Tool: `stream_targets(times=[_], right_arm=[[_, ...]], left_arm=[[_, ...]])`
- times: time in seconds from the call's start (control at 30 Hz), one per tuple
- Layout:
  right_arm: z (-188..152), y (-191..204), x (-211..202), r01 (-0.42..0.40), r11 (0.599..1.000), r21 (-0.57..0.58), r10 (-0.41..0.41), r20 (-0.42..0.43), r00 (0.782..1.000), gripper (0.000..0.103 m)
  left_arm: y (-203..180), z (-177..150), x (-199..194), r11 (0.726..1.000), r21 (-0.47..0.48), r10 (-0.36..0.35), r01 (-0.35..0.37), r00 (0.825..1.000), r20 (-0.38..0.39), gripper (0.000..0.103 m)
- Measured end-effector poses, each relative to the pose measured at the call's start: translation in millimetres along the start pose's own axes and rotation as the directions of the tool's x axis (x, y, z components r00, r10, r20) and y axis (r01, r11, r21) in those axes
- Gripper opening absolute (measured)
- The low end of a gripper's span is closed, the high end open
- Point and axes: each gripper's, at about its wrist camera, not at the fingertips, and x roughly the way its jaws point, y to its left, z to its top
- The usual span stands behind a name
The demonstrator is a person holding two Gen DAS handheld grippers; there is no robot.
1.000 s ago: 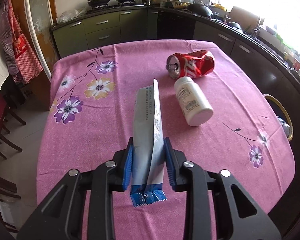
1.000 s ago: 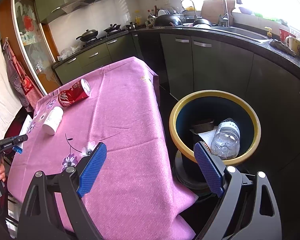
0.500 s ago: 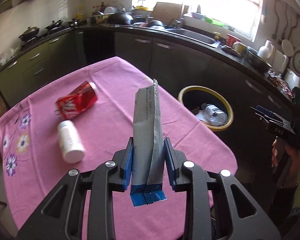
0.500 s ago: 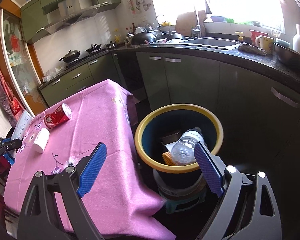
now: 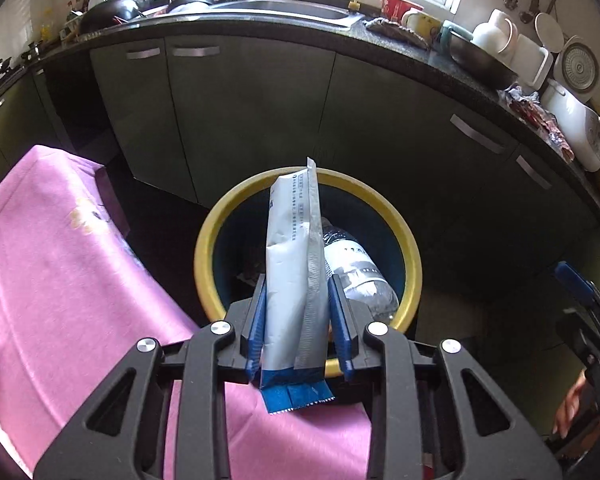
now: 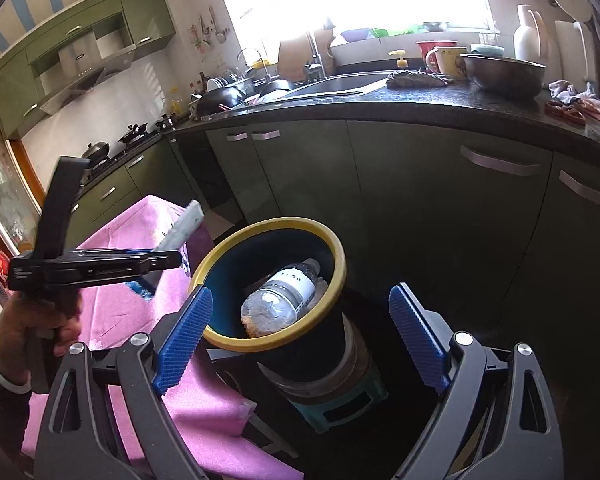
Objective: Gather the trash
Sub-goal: 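Carry the snack bag over the bin and open the left gripper, then move the right gripper toward the white pill bottle and red can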
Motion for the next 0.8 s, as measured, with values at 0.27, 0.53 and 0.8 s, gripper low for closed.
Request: stream_targets(times=[0.27, 0.53, 0.8], right_arm=[[-1.0, -15.5, 9.3, 0.014, 0.999, 0.031, -0.013, -0.025, 1.0, 0.089], [-1.2, 7.8, 21.7, -0.02, 1.0, -0.001, 0.02, -0.049, 0.999, 0.089], [6.9, 94.9, 48.5, -0.221, 0.964, -0.148, 0.199, -0.151, 0.968, 0.093]], left_arm=[[11.8, 4.6, 44.4, 0.996, -0.091, -0.006, 0.001, 0.998, -0.057, 0.058], [39.5, -55.2, -79.5, 0.991, -0.132, 0.021, 0.004, 0.983, 0.183, 0.075], [78.4, -157.9, -208.2, 0.959, -0.258, 0.202, -0.115, 0.918, 0.341, 0.087]])
